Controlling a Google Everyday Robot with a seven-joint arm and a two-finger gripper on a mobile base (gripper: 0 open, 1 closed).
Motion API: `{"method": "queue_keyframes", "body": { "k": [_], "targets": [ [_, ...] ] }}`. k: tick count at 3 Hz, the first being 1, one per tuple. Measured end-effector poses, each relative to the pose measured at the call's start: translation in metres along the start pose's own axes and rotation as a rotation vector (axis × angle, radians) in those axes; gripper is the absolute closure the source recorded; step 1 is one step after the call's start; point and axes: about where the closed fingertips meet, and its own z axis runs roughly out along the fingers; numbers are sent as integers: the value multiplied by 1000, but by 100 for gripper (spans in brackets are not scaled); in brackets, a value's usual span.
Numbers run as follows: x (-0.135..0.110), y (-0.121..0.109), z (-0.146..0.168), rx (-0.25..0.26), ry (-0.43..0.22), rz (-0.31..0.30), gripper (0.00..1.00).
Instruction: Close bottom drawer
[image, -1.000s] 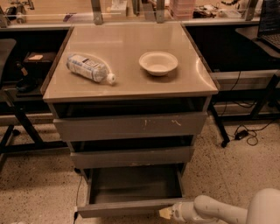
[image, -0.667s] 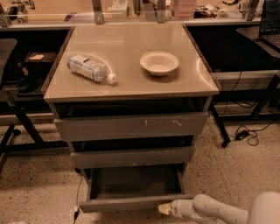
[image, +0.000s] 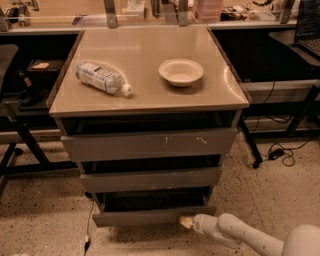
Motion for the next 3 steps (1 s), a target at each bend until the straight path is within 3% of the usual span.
{"method": "queue_keyframes", "body": {
  "k": [1,3],
  "targets": [
    [-26,-4,4,12,-55,-1,100],
    [-50,-6,6,21,-112,5,100]
  ]
}}
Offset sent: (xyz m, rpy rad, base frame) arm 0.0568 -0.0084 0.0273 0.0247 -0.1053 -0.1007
